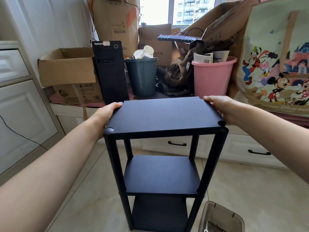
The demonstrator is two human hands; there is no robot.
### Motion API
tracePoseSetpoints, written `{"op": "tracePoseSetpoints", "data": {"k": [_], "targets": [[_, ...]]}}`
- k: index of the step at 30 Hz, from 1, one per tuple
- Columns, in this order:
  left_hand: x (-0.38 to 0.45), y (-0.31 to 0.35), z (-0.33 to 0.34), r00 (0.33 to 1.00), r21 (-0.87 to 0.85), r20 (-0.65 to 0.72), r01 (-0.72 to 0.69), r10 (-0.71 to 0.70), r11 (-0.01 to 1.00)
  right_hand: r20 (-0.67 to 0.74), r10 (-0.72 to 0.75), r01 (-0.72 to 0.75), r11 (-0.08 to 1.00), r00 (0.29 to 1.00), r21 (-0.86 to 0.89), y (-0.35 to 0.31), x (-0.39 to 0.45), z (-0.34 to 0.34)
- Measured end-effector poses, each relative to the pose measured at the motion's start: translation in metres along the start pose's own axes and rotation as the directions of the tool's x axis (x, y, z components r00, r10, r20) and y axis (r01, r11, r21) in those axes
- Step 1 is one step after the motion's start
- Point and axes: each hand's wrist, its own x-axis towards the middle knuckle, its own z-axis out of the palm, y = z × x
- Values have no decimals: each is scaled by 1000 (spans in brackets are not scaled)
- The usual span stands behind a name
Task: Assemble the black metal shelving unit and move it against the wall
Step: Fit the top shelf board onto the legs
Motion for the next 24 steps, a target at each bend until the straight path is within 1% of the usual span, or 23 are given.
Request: {"op": "tracePoseSetpoints", "data": {"k": [3,4,7,15,19,24], "targets": [[-6,-5,-1,996,-57,89,22,-16,998,-1,-8,8,1000,1000,19,11,-3,-3],[-8,-7,-2,995,-60,96,26,-20,998,-3,-16,16,1000,1000,23,14,-4,-3],[-9,-7,-4,997,-39,66,41,-38,998,-4,-16,16,1000,1000,1,15,-4,-1],[-10,-3,-5,996,-20,54,76,-74,997,-15,-27,27,998,1000,-57,23,-3,1],[-13,-3,-4,992,-63,88,93,-87,994,-30,-35,33,998,999,-54,25,-1,2],[-14,-2,-6,987,-60,119,115,-108,992,-19,-34,32,997,999,-69,25,4,1]]}}
